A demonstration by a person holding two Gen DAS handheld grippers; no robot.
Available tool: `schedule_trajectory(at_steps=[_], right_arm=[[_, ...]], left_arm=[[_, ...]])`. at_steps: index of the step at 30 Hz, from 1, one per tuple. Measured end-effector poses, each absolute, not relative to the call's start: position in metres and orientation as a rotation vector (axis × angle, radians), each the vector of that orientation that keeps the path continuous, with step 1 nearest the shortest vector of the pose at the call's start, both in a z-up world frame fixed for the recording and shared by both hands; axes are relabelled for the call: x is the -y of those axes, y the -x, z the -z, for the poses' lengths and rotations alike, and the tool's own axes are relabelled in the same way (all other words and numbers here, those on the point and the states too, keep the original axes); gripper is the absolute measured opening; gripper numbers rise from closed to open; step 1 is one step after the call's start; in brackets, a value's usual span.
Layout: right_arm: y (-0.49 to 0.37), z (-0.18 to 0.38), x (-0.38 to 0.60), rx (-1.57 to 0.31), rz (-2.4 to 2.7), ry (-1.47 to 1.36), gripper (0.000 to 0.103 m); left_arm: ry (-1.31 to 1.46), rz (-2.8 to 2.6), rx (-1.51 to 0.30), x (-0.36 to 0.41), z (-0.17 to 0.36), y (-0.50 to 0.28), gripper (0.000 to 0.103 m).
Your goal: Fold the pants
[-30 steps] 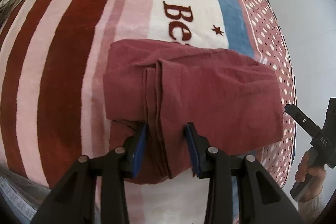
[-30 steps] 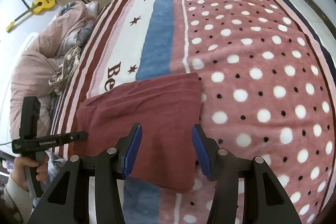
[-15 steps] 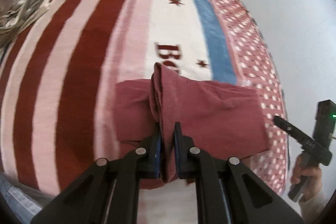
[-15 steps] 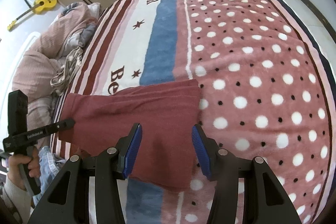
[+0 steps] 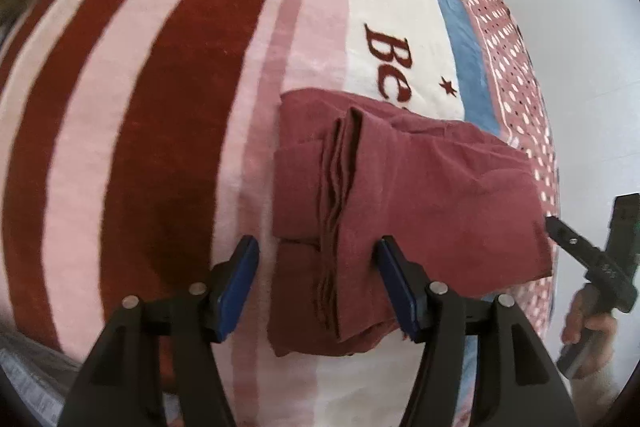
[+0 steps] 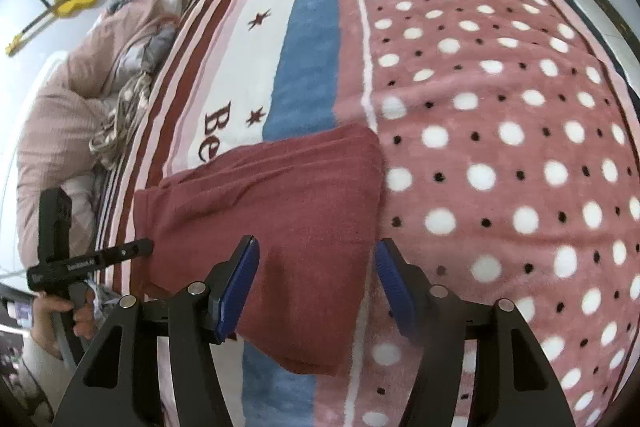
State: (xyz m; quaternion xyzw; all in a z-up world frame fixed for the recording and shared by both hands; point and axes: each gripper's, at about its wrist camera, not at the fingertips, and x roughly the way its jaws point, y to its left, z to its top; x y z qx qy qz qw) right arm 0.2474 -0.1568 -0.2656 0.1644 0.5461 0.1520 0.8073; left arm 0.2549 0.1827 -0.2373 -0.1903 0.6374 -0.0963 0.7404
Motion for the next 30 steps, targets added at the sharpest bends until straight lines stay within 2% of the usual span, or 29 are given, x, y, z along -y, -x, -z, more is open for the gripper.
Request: schedule_trajectory(at_steps=[6,8,10,12,13,14,30], right_arm=[[-0.254,0.287,0.148,-1.240,-0.372,-0.327,0.057],[-0.253,0.299,0.149,-1.256,-0.388,-0.374,0.055],[-0.251,0.304,0.150,-1.250,-0.404,-0.419,0.042],[-0.249,0.304,0.149,-1.241,-0.423,-0.436,0.024],[-0.247,0.302,0.147,-1.229,-0.421,-0.425,0.020],[-0.245,0.296,0.145,-1.210,-0.424,-0.408,0.012],[-0.190,0.171,0.123,-1.048,-0.449,-0.403,0.010]], left_arm=[[0.503,0.258,-1.387,-0.183,0.254,-0.260,0.057],[0.513,0.260,-1.379,-0.181,0.257,-0.260,0.050],[0.524,0.273,-1.371,-0.179,0.258,-0.260,0.034],[0.545,0.285,-1.368,-0.179,0.256,-0.259,0.023],[0.532,0.293,-1.362,-0.176,0.252,-0.260,0.021],[0.516,0.295,-1.355,-0.175,0.248,-0.260,0.020],[0.360,0.379,-1.236,-0.187,0.102,-0.238,0.018]])
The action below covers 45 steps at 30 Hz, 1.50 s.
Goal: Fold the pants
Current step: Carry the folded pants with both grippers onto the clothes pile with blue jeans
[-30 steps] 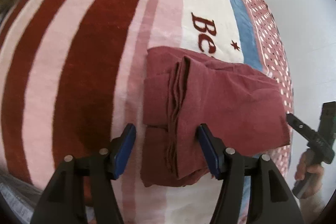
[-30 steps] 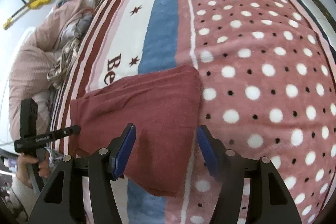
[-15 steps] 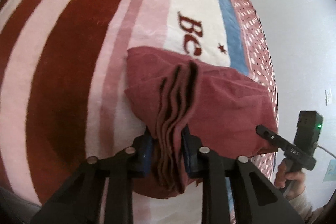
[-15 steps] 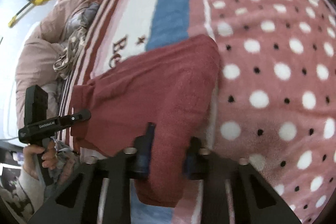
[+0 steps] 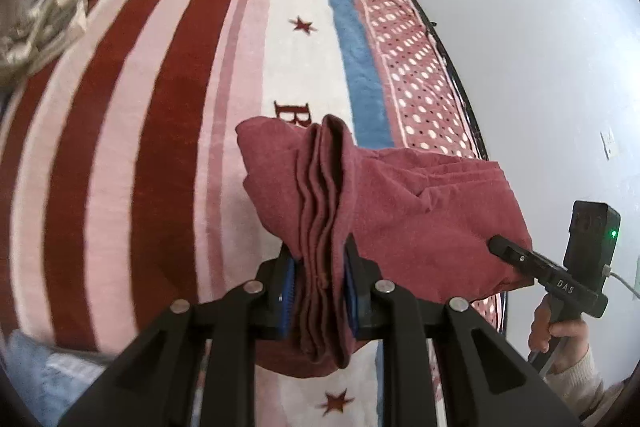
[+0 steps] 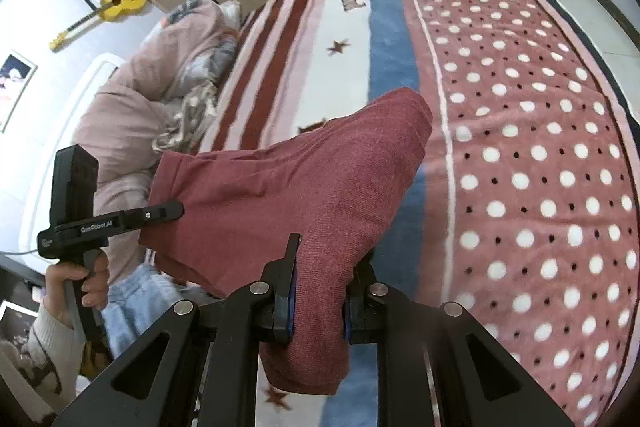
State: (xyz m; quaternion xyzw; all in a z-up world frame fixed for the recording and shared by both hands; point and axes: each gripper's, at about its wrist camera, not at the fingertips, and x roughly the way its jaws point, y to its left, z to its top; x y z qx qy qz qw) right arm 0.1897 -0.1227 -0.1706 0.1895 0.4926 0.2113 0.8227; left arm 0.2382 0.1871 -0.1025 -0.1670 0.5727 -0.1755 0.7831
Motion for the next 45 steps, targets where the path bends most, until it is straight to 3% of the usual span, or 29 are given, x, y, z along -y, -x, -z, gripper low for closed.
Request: schedule_trajectory(at_steps=[8,23,35,45], right_arm=[[-0.143,0.130,0.102,-0.991,-0.534,-0.377,0.010],[-0.074,0.115,-0.006,-0.991,-0.711,-0.333,0.010],[-0.033,0.127,-0.134,-1.055,-0.729,-0.343,0.010],[-0.007,0.170,-0.168,-1.158,-0.609,-0.325,0.010]], left_arm=[[0.336,0.301,-1.166,-0.211,0.048,-0.178,0.018],[0.298,0.208,-1.159,-0.316,0.014,-0.078,0.017],[0.345,0.179,-1.186,-0.439,0.037,-0.012,0.017],[0.379,0.219,-1.218,-0.464,0.107,0.012,0.018]])
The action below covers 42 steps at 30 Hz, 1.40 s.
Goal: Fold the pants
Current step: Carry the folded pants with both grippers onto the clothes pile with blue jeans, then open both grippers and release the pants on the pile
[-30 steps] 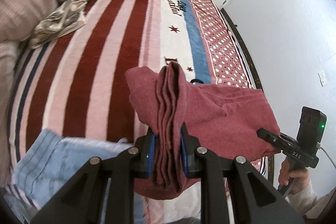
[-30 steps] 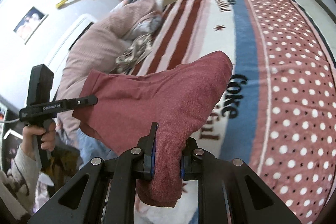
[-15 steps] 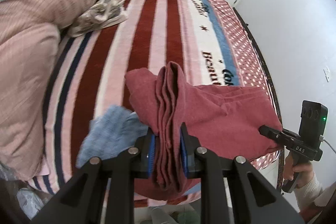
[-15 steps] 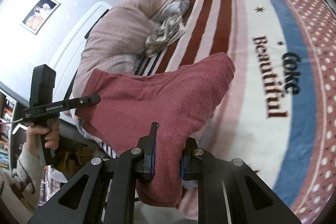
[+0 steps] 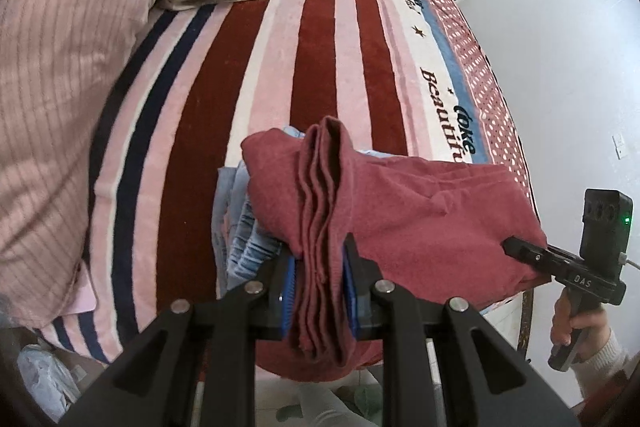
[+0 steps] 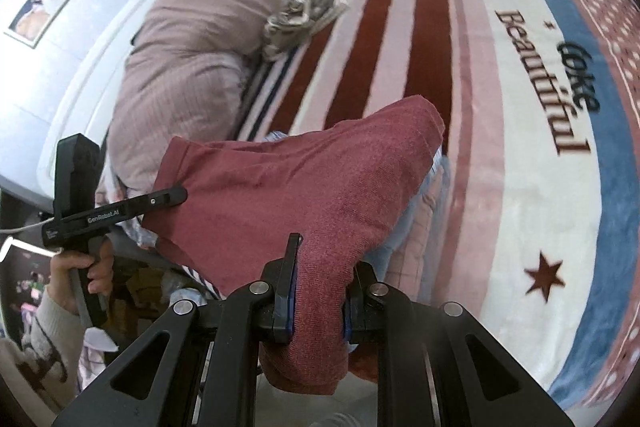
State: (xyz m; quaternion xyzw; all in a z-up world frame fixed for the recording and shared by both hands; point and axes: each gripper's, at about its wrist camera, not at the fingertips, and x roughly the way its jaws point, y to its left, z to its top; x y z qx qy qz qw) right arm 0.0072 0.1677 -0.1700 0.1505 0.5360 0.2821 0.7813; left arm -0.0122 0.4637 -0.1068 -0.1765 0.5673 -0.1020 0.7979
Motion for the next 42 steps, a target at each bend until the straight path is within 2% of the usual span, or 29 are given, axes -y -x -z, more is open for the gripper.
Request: schedule_trajectory(at_steps=[7,16,20,22,23,25,26,34,36,40,42], right_arm=[[0.005,0.199,-0.169,-1.211,-0.573,-0.317,0.011],[0.006,0.207,-0.172,-1.203,-0.565,-0.293,0.012],[0.004,0.203,-0.175,-1.206,-0.557,-0.274,0.022],[0.002,0.200,-0.173,-1.210,-0.550,-0.273,0.023],[0.000,0.199,-0.172,-1.211,-0.549,-0.276,0.024],[-0.001,0.195,-0.170,-1.210,-0.546,-0.269,0.025],[-0.002,0.192,-0.170,-1.208,-0.542,-0.258,0.026],[0.000,0.169,-0.152,-1.190,-0.507,-0.238,0.028],[0.001,0.161,-0.143,-1.170,-0.500,-0.241,0.037],[0.002,0.142,-0.122,-1.120,-0.496,-0.220,0.040],[0.001,0.132,-0.109,-1.093,-0.494,-0.191,0.045]], left_arm=[[0.367,0.216,-1.243,-0.464,0.140,0.015,0.020],[0.356,0.207,-1.248,-0.463,0.147,0.019,0.026],[0.357,0.206,-1.253,-0.462,0.143,0.018,0.030],[0.364,0.202,-1.262,-0.463,0.141,0.017,0.037],[0.362,0.198,-1.264,-0.462,0.138,0.017,0.039],[0.334,0.178,-1.264,-0.459,0.132,0.016,0.052],[0.314,0.161,-1.262,-0.457,0.128,0.015,0.053],[0.263,0.104,-1.243,-0.448,0.099,0.014,0.054],[0.244,0.080,-1.214,-0.445,0.084,0.015,0.055],[0.207,0.047,-1.144,-0.424,0.047,0.014,0.059],[0.202,0.025,-1.104,-0.407,0.029,0.013,0.061]])
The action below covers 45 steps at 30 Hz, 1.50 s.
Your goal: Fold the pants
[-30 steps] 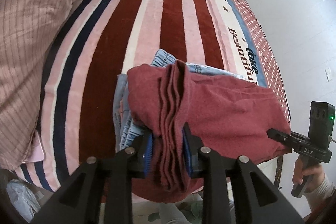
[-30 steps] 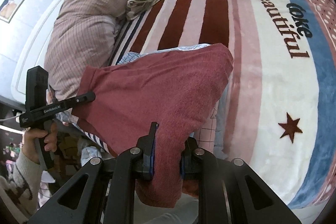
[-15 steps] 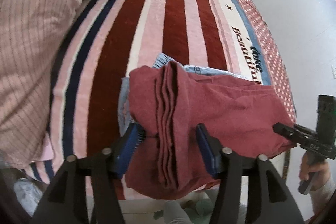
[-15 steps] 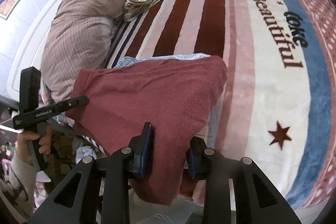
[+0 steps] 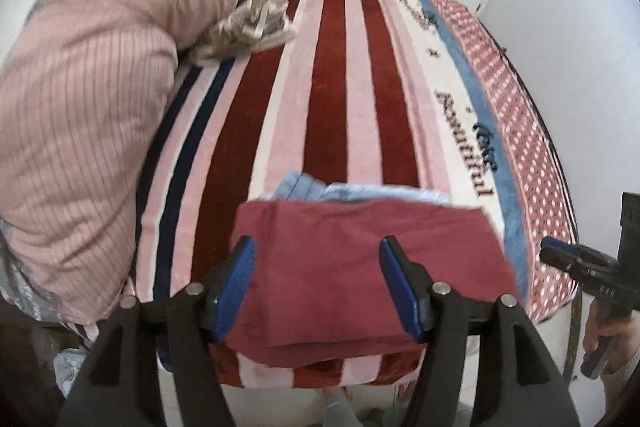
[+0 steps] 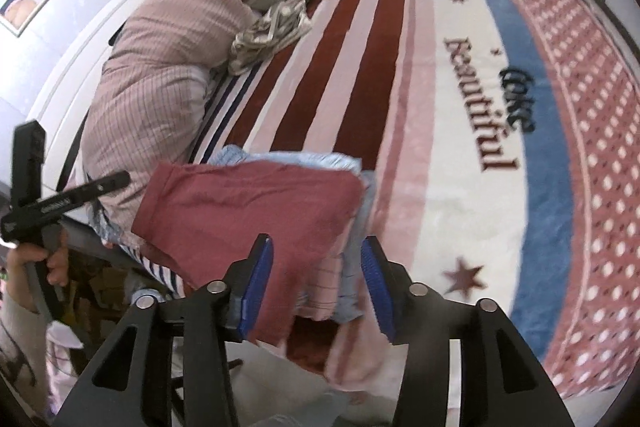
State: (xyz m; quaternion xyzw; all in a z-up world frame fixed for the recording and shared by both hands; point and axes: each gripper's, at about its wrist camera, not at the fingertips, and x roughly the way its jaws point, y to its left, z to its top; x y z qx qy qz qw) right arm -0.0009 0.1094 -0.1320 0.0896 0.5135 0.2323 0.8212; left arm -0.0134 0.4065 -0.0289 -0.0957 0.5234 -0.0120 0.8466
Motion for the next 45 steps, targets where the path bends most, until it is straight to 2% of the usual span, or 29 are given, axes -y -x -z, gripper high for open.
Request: schedule_trajectory(at_steps=[4,5,8,11,18,24,35,39,45], right_arm=[[-0.003,0.114,-0.078,-1.050,-0.496,-0.154,0.049],[-0.003,0.108,-0.070,-1.043,-0.499,-0.147,0.052],[-0.001,0.085,-0.042,-0.990,-0.507,-0.103,0.064],[0.004,0.064,-0.014,-0.922,-0.506,-0.029,0.068],[0.023,0.045,0.035,-0.740,-0.464,0.046,0.085],[0.045,0.072,0.046,-0.596,-0.431,0.047,0.102],[0.072,0.177,0.033,-0.302,-0.390,0.075,0.102],[0.079,0.200,0.029,-0.241,-0.394,0.087,0.102],[0.087,0.212,0.023,-0.236,-0.384,0.107,0.102]], left_arm=[[0.209,-0.005,-1.004,-0.362,-0.004,0.011,0.065],[0.219,-0.011,-0.981,-0.347,-0.014,0.011,0.066],[0.246,-0.027,-0.910,-0.307,-0.040,0.015,0.076],[0.246,-0.051,-0.842,-0.270,-0.061,0.019,0.081],[0.176,-0.109,-0.698,-0.203,-0.071,0.029,0.089],[0.137,-0.114,-0.592,-0.182,-0.032,0.045,0.099],[0.108,-0.079,-0.349,-0.186,0.095,0.085,0.102],[0.087,-0.071,-0.304,-0.186,0.119,0.092,0.102],[0.091,-0.059,-0.314,-0.183,0.128,0.097,0.102]])
